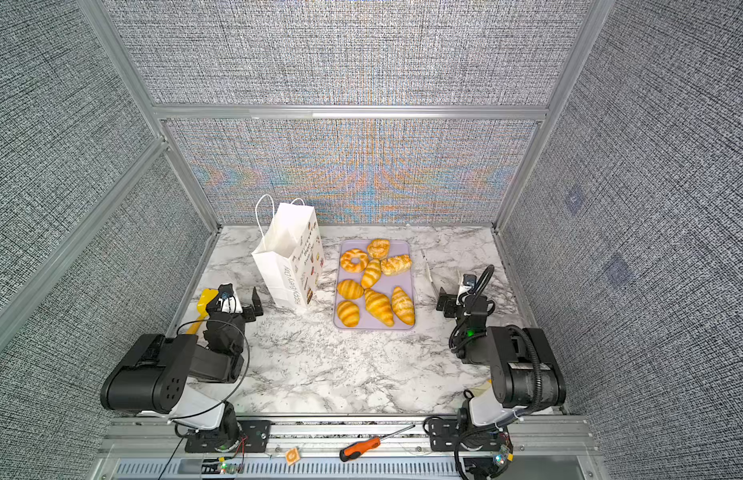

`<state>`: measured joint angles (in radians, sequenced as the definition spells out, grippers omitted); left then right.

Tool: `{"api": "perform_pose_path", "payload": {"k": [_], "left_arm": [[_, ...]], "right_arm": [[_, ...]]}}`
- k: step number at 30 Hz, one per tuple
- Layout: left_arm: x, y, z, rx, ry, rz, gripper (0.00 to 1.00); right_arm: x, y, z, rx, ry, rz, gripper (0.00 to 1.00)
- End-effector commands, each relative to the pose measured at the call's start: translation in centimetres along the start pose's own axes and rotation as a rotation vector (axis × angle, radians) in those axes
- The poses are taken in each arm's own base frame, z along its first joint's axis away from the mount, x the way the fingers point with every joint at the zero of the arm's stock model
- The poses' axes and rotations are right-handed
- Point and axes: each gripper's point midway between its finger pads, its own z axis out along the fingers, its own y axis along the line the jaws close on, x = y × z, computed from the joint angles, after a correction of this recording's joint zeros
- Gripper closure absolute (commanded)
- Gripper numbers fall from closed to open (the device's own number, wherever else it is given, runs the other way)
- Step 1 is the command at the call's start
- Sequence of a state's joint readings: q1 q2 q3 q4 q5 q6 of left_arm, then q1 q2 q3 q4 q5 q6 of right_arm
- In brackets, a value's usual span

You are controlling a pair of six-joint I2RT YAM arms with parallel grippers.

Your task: Place the fake bread into the paper bag

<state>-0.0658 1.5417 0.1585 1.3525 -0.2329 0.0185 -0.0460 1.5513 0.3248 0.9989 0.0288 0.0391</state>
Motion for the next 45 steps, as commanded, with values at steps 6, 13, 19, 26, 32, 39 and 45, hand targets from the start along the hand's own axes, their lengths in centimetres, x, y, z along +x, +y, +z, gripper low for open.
{"api": "perform_pose_path", "payload": {"k": [6, 13, 19, 26, 32, 39, 45], "left_arm": [[-0.8, -0.1, 0.0, 0.006, -0.029, -0.011, 0.01], [-0.8, -0.1, 0.0, 0.007, -0.029, -0.011, 0.01], [-0.7, -0.1, 0.0, 0.007, -0.026, -0.011, 0.01], [-0.7, -0.1, 0.0, 0.009, -0.026, -0.011, 0.01], [-2.9, 0.1, 0.0, -0.001, -0.019, -0.015, 0.01], [-9.4, 2.8, -0.9, -0.122, -0.022, -0.102, 0.01], [-11.7, 2.6, -1.8, -0.095, 0.049, -0.148, 0.01]], "right_arm": [[-0.8, -0.1, -0.1, 0.006, -0.029, -0.001, 0.01], [-0.7, -0.1, -0.1, 0.006, -0.029, -0.001, 0.0], [-0.8, -0.1, -0.1, 0.006, -0.031, -0.001, 0.01], [-0.8, -0.1, -0.1, 0.005, -0.031, 0.003, 0.0], [-2.2, -0.3, -0.4, 0.017, -0.015, 0.013, 0.01], [-4.5, 0.3, -1.5, -0.007, 0.101, 0.129, 0.01], [-6.9, 2.5, -1.3, -0.122, 0.191, 0.139, 0.01]]}}
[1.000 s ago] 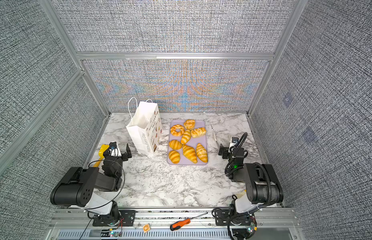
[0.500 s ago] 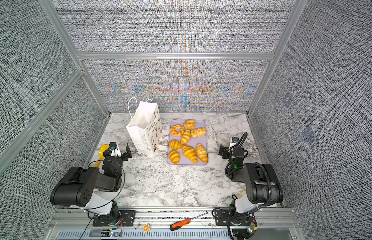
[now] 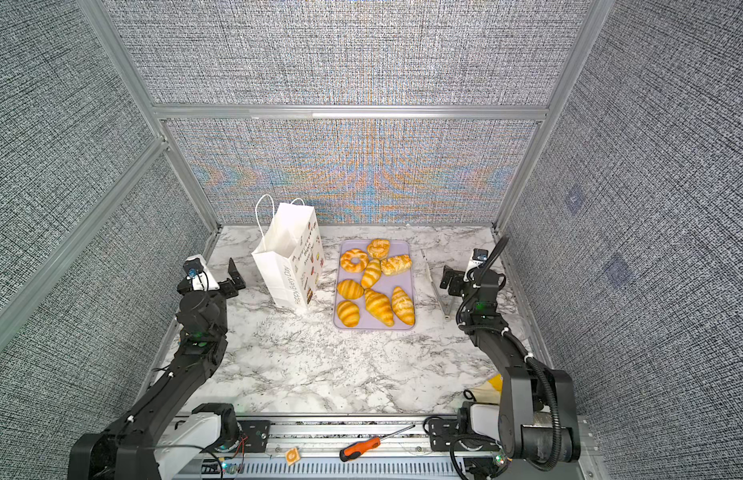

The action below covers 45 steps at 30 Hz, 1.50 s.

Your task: Place the fake bread into the paper bag

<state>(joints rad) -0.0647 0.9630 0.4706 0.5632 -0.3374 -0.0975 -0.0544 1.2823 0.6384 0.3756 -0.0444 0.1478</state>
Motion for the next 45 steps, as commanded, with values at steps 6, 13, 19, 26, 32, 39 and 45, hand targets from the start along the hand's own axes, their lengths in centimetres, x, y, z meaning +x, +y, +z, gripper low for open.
{"api": "perform_pose_path", "payload": {"k": [6, 13, 19, 26, 32, 39, 45], "left_arm": [[-2.2, -1.3, -0.9, 0.067, 0.167, -0.017, 0.01], [-7.6, -6.6, -1.0, 0.344, 0.2, 0.07, 0.06], [-7.7, -9.3, -0.3, 0.463, 0.31, 0.116, 0.09], [-7.0, -12.7, -0.2, 0.589, 0.405, 0.123, 0.15], [-4.6, -13.6, 1.5, 0.572, 0.534, 0.146, 0.26], [-2.1, -13.4, 3.3, 0.512, 0.641, 0.167, 0.36], [-1.1, -13.5, 5.0, 0.467, 0.685, 0.163, 0.48]], "right_arm": [[0.7, 2.0, 0.6, -0.081, 0.204, 0.042, 0.01], [-1.3, 2.3, 1.5, -0.068, 0.25, 0.044, 0.02], [-1.9, 2.5, 2.3, -0.065, 0.276, 0.031, 0.02], [-1.1, 3.1, 3.4, -0.099, 0.377, 0.002, 0.02], [-0.5, 2.7, 3.5, -0.074, 0.44, -0.028, 0.02], [0.1, 2.3, 3.4, -0.051, 0.457, -0.021, 0.03], [0.4, 2.2, 3.2, -0.04, 0.47, -0.015, 0.04]]}}
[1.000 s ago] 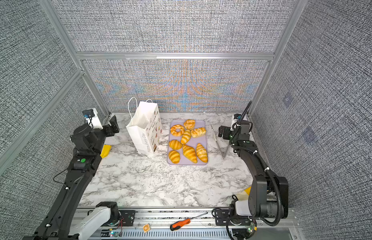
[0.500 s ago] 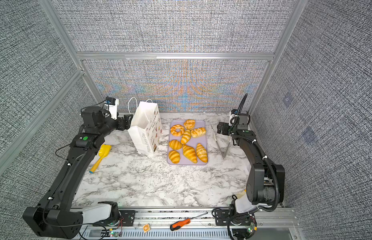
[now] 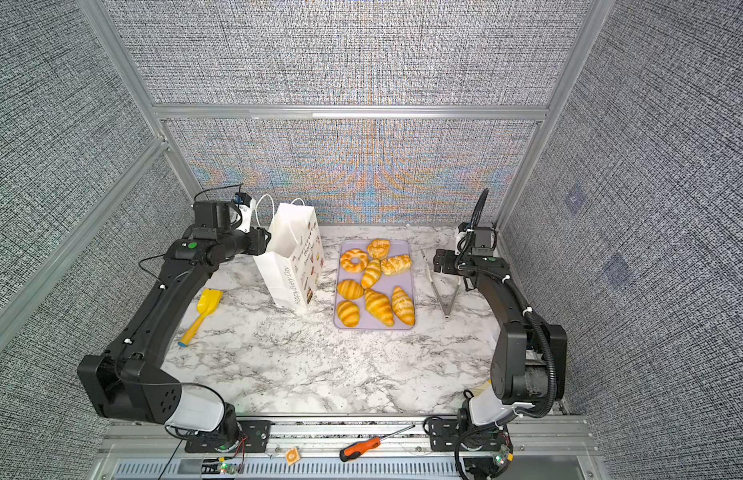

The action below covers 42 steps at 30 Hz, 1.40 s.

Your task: Place the fake bread into the paper bag

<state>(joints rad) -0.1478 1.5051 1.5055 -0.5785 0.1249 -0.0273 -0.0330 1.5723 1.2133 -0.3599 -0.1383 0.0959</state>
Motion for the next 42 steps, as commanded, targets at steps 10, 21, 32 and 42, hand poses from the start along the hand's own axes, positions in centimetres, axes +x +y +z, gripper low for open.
{"api": "perform_pose_path", "payload": {"k": [10, 21, 32, 42], "left_arm": [[0.2, 0.7, 2.3, -0.022, 0.075, -0.041, 0.61], [1.2, 1.1, 3.3, -0.046, 0.134, -0.111, 0.73], [-0.4, 1.6, 2.5, -0.087, 0.052, -0.313, 0.83], [-0.5, 2.3, 2.4, -0.12, 0.013, -0.441, 0.94]], "right_arm": [[0.7, -0.5, -0.1, 0.032, 0.024, 0.006, 0.04], [1.2, -0.8, 0.0, 0.043, 0.039, -0.002, 0.04], [1.4, -0.9, 0.0, 0.048, 0.044, -0.005, 0.05], [1.9, -1.1, 0.2, 0.057, 0.055, -0.013, 0.04]]}}
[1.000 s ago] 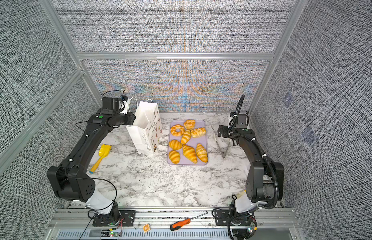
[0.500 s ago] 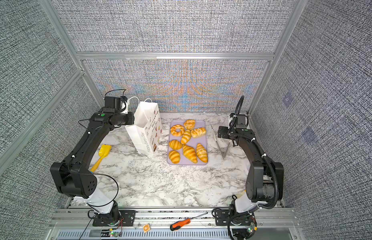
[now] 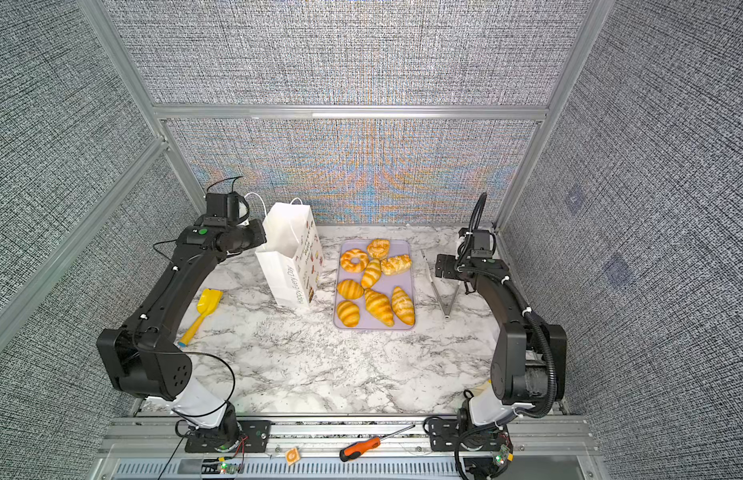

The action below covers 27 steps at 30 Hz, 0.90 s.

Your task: Place the fake bread into the paper bag

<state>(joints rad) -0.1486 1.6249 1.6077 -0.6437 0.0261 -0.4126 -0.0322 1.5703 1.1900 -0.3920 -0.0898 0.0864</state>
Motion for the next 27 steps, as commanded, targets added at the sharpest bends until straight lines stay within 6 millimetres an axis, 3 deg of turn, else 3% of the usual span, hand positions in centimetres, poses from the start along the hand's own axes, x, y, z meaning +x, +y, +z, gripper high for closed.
{"api": "perform_pose_path", "payload": {"k": [1, 19, 27], "left_arm": [[-0.9, -0.1, -0.3, 0.005, -0.052, -0.064, 0.95], [-0.7, -0.3, -0.3, -0.016, -0.071, -0.113, 0.97], [-0.8, -0.1, -0.7, -0.016, -0.089, -0.083, 0.93]], "right_arm": [[0.3, -0.1, -0.1, 0.005, 0.007, -0.01, 0.04], [0.8, -0.2, 0.2, 0.007, 0.019, -0.007, 0.05], [1.7, -0.4, 0.2, 0.017, 0.044, -0.014, 0.05]]}}
